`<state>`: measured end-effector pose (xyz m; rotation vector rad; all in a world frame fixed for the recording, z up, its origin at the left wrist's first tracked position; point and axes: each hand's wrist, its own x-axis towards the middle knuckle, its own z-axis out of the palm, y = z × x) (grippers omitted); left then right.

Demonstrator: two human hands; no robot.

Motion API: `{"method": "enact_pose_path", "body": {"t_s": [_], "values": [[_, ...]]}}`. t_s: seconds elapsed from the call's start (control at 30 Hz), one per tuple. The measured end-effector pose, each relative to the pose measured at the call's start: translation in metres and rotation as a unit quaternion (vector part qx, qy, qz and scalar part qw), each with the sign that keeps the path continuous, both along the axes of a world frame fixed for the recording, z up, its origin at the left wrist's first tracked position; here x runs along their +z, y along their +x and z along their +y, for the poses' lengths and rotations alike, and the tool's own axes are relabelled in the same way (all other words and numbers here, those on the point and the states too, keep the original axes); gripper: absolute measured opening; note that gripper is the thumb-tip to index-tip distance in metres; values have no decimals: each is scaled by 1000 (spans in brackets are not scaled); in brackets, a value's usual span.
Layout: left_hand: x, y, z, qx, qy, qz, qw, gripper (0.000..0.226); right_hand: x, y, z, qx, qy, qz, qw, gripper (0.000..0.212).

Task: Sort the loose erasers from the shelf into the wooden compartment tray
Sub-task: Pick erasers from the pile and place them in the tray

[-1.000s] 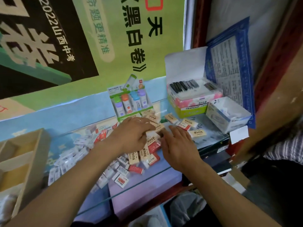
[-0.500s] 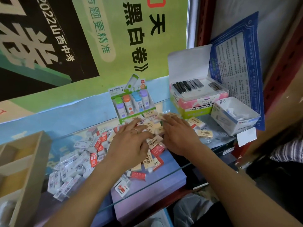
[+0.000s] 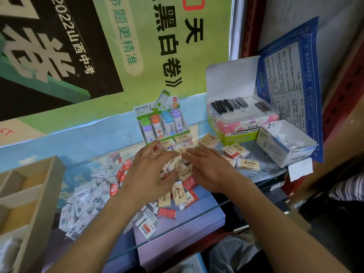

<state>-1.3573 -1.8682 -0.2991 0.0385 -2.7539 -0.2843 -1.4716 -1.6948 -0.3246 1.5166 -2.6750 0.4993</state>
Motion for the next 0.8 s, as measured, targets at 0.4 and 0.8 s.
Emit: {"method": "enact_pose_path", "body": {"t_s": [0.4, 0.8], "values": [[22, -63, -2, 22, -87, -154, 984, 48, 13, -20, -4, -156, -125, 24, 980, 32], [31, -67, 8, 18, -152, -164, 975, 36, 19, -45, -53, -298, -90, -76, 947, 45]]}}
